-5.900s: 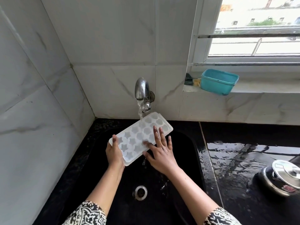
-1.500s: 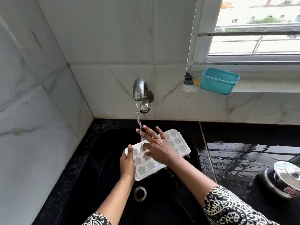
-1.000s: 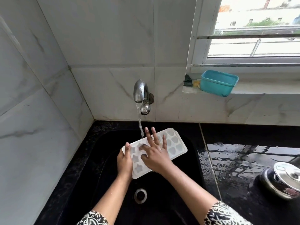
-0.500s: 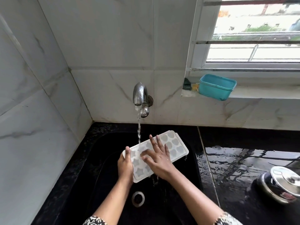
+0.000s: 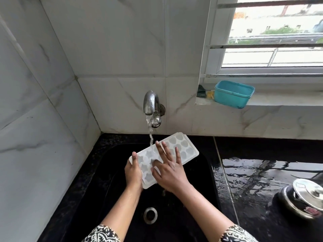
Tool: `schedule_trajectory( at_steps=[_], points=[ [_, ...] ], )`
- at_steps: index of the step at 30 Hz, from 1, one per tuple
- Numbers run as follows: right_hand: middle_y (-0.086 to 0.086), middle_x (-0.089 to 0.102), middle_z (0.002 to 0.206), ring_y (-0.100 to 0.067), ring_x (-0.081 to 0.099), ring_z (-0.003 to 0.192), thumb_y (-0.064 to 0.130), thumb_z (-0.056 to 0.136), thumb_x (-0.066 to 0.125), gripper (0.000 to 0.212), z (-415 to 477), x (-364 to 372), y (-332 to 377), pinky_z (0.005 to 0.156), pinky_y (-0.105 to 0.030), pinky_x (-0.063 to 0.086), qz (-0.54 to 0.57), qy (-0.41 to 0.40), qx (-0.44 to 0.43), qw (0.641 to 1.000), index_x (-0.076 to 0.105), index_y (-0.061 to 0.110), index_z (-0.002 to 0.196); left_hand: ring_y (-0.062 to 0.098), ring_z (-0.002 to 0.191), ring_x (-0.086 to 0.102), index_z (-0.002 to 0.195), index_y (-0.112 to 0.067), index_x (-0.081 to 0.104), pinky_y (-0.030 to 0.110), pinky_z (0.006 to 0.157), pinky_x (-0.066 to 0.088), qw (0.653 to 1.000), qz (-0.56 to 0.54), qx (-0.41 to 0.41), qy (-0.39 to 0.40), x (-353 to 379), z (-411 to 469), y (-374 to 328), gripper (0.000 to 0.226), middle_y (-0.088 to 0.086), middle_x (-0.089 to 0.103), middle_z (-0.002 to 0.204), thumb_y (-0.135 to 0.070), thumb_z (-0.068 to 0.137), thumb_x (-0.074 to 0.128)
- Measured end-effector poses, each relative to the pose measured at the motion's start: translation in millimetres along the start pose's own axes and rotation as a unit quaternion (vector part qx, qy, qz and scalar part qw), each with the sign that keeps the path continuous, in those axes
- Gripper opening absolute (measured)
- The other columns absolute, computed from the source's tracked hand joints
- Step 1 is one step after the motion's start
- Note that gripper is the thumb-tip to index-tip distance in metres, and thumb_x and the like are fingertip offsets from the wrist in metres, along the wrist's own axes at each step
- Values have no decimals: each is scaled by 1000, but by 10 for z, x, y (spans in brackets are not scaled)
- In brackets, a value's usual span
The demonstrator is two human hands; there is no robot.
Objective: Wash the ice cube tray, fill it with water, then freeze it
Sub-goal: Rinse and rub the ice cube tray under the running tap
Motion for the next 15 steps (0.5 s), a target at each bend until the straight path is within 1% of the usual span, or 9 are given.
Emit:
schedule_trajectory(
  at_steps=[2,4,5,6,8,10,11,12,15],
  points=[
    [5,-12,159,-6,-25,142,51,93,35,47,12,22,86,112,-44,-20,-5,-11,-6,1000,62,22,118,26,85,70,109,-3,62,33,70,56,1000,-20,-11,-8,-2,25,8,53,14,71,98,-52,92,49],
    [8,-23,156,-5,-33,138,53,95,32,54,-11,102,76,113,-45,-19,23,19,14,999,50,21,135,28,88,70,111,-2,62,37,76,56,1000,-19,-9,-7,9,57,-24,60,15,71,100,-57,88,51],
    [9,-28,154,-4,-38,135,54,96,31,55,-22,120,27,113,-46,-19,36,36,24,998,44,24,140,26,88,69,109,-4,62,37,77,55,1000,-4,-2,-7,13,84,-45,62,12,71,99,-60,86,51],
    [9,-30,153,-4,-40,134,54,97,29,53,-23,115,-35,114,-47,-19,38,47,27,998,42,28,141,24,87,69,107,-7,63,37,77,55,1000,14,7,-1,22,91,-67,59,10,71,97,-61,86,51],
    [7,-24,156,-6,-36,137,55,97,26,49,2,58,-140,113,-47,-19,3,40,11,999,51,34,134,22,86,69,101,-12,62,37,77,55,1000,19,6,10,59,84,-51,48,7,71,95,-57,89,50],
    [3,-8,160,-10,-21,144,56,95,30,46,25,-13,-119,114,-48,-13,-43,-18,-10,999,61,33,120,25,86,70,97,-14,63,40,80,56,1000,1,-8,14,108,60,-28,42,9,71,95,-55,90,51],
    [2,-3,161,-11,-16,146,56,94,32,47,29,-22,-83,114,-48,-10,-47,-39,-11,998,63,31,118,27,86,70,97,-13,63,42,81,56,1000,-6,-13,13,127,60,-22,43,10,71,95,-54,91,52],
    [3,-4,161,-11,-16,146,57,93,31,51,32,-2,-43,114,-47,-10,-40,-46,-11,998,62,27,120,26,85,70,97,-10,63,41,80,57,1000,-14,-16,13,145,70,-19,44,12,71,95,-52,92,51],
    [12,-23,156,-4,-34,138,58,92,21,65,39,100,-17,112,-40,-23,15,10,6,1000,50,21,136,25,85,69,101,-6,62,36,77,56,1000,-17,-5,2,147,88,-94,41,13,70,96,-45,96,49]
  ],
)
Point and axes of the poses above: each hand's wrist, its own z-axis towards the middle knuckle, its own x-axis out of the palm, y = z × x, the point moved 9 cm from there along z, towards the middle knuckle
